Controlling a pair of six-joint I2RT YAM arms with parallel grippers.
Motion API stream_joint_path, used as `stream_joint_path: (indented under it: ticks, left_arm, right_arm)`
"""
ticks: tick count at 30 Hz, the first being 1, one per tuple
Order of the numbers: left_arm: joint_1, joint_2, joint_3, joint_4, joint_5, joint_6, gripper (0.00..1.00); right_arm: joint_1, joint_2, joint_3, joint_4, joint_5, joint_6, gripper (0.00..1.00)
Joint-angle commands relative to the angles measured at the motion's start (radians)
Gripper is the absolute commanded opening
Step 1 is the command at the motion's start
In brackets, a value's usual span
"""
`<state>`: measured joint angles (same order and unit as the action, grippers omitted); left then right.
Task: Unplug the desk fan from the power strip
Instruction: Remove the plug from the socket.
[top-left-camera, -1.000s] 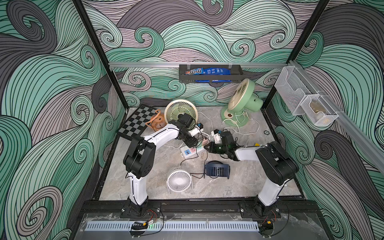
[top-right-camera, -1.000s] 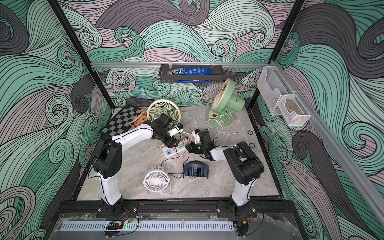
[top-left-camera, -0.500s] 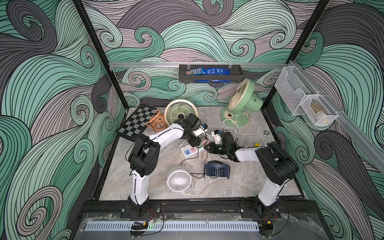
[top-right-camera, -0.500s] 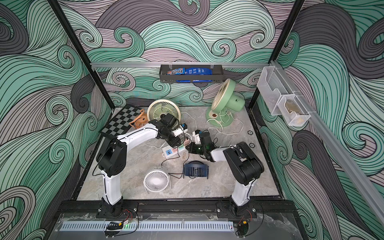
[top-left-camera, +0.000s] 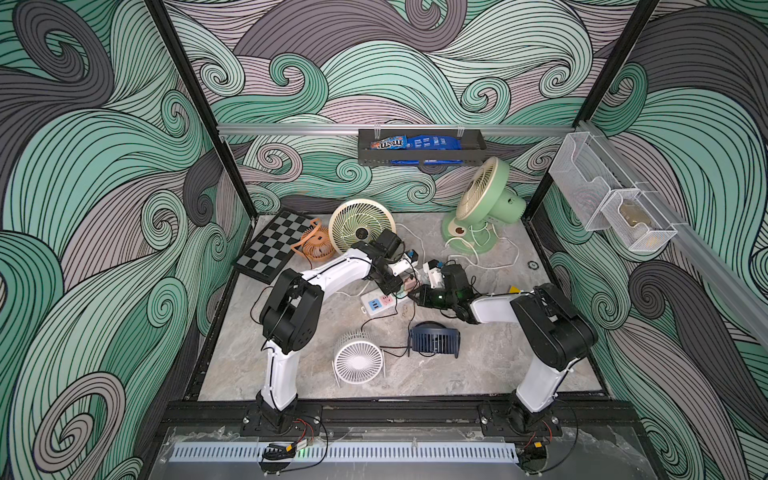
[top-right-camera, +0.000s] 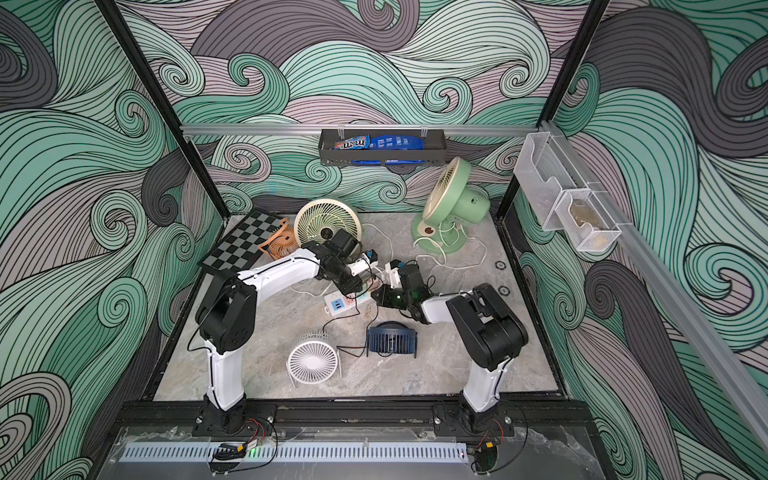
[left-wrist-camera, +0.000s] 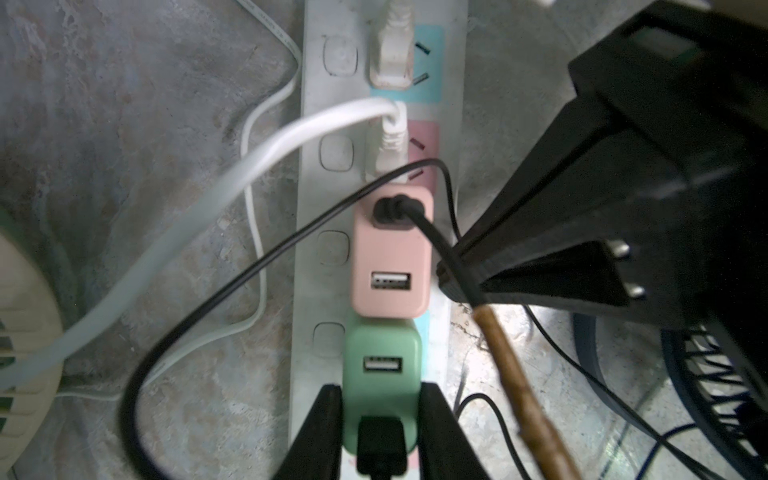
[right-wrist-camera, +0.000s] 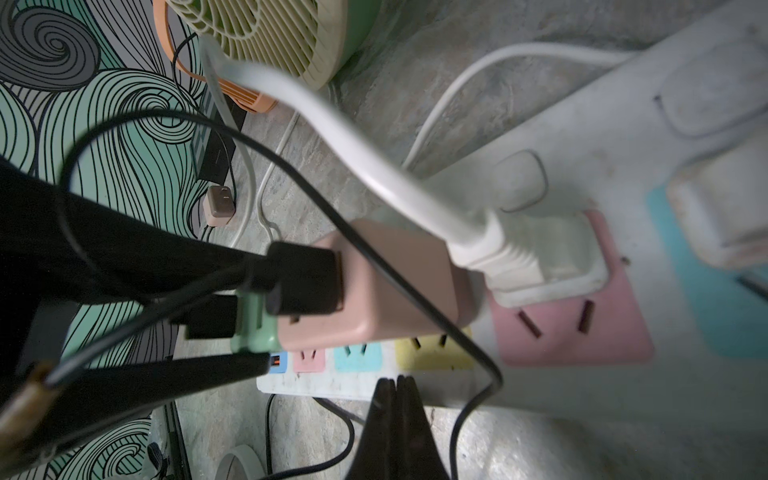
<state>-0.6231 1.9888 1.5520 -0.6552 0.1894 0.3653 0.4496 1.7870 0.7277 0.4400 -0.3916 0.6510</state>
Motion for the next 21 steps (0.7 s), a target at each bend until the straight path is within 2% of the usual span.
stream_joint_path:
  ticks: [1, 8, 17, 21]
  left_arm:
    - [-0.007, 0.009, 0.015, -0.018, -0.005, -0.006, 0.25]
    - [-0.017, 0.000, -0.012, 0.000, -0.036, 0.004, 0.14]
    - [-0.050, -0.053, -0.079, 0.097, -0.198, 0.008, 0.07]
    - [-0.039, -0.036, -0.054, 0.061, -0.164, -0.011, 0.04]
  right_arm:
    - [0.006, 0.024, -0.013, -0.015, 0.022, 0.008, 0.01]
    - [0.017, 0.034, -0.005, -0.021, 0.029, 0.017, 0.01]
    - [0.029, 0.043, 0.001, -0.041, 0.069, 0.037, 0.01]
    - [0.028, 0.048, 0.002, -0.038, 0.081, 0.059, 0.01]
